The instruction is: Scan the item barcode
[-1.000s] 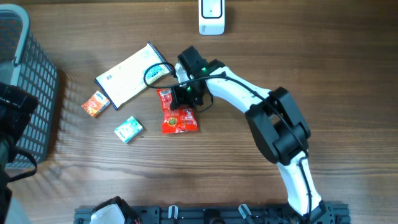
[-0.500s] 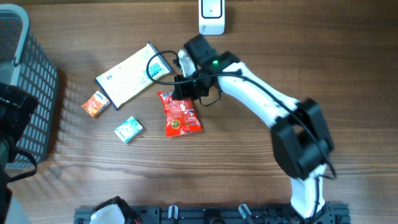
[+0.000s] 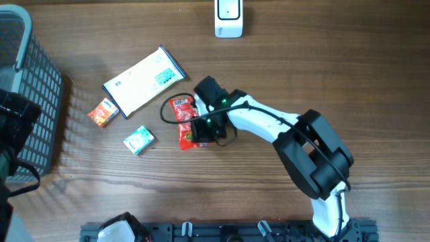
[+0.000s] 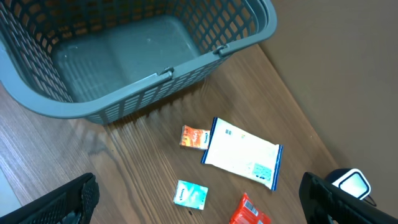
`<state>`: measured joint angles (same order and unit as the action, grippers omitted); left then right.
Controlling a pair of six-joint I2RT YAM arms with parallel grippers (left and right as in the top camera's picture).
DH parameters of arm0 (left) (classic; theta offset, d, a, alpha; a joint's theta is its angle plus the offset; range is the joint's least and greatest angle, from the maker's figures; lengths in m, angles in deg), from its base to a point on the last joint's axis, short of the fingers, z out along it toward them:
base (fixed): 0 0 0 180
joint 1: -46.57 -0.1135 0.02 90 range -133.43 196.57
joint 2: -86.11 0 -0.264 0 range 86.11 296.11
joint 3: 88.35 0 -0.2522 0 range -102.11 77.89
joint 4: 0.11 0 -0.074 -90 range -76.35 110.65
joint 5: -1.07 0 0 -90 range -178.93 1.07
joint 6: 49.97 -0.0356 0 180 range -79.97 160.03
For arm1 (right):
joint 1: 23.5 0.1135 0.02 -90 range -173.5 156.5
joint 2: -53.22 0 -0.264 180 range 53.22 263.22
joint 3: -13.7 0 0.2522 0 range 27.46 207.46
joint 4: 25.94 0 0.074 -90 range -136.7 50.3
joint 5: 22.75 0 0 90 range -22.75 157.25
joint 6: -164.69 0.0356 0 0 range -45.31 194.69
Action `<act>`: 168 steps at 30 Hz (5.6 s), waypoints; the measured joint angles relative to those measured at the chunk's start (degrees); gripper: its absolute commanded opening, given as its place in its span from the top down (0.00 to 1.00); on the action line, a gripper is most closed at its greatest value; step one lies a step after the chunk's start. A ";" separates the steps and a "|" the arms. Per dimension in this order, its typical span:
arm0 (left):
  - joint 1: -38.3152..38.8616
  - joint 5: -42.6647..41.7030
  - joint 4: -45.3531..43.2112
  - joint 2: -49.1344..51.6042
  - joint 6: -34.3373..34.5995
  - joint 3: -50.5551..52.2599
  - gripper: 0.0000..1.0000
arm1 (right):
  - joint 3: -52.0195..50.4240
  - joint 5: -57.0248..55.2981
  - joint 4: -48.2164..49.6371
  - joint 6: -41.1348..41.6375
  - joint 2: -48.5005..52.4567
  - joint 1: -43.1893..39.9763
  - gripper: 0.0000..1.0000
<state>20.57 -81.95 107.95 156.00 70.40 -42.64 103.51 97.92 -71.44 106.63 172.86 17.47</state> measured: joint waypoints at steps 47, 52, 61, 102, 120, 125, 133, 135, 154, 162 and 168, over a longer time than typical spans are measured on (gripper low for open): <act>0.00 0.00 0.02 0.00 0.00 0.00 0.00 | 0.15 6.67 17.09 5.46 -6.93 -6.03 0.96; 0.00 0.00 0.00 0.00 -0.02 0.00 0.00 | 0.63 4.81 10.19 2.47 -11.26 -4.96 0.96; 0.00 0.00 0.00 0.00 -0.02 0.00 0.00 | 0.20 3.06 12.98 3.58 1.51 -4.33 0.96; 0.00 0.00 0.00 0.00 -0.02 0.00 0.00 | 0.13 19.69 11.21 -16.65 3.41 -17.14 0.14; 0.00 0.00 0.00 0.00 -0.02 0.00 0.00 | 0.48 10.99 9.09 -8.83 4.24 -8.22 0.96; 0.00 0.00 0.00 0.00 -0.02 0.00 0.00 | 0.42 10.99 9.53 -7.30 4.24 -8.22 0.96; 0.00 0.00 0.00 0.00 -0.02 0.00 0.00 | 0.13 11.74 6.03 -8.90 2.75 -11.41 0.96; 0.00 0.00 0.00 0.00 -0.02 0.00 0.00 | 0.04 11.72 4.61 -11.10 0.59 -12.87 0.96; 0.00 0.00 0.00 0.00 -0.02 0.00 0.00 | -0.11 2.01 -4.72 -14.05 -6.60 -12.46 0.96; 0.00 0.00 0.00 0.00 0.00 0.00 0.00 | -0.22 -1.46 -7.48 -10.78 -4.20 -12.46 0.39; 0.00 0.00 0.00 0.00 -0.02 0.00 0.00 | -0.24 -2.05 -6.64 -9.86 -3.69 -12.46 0.32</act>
<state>20.57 -81.95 107.95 156.00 70.38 -42.64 103.27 95.87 -78.09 96.78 169.16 5.01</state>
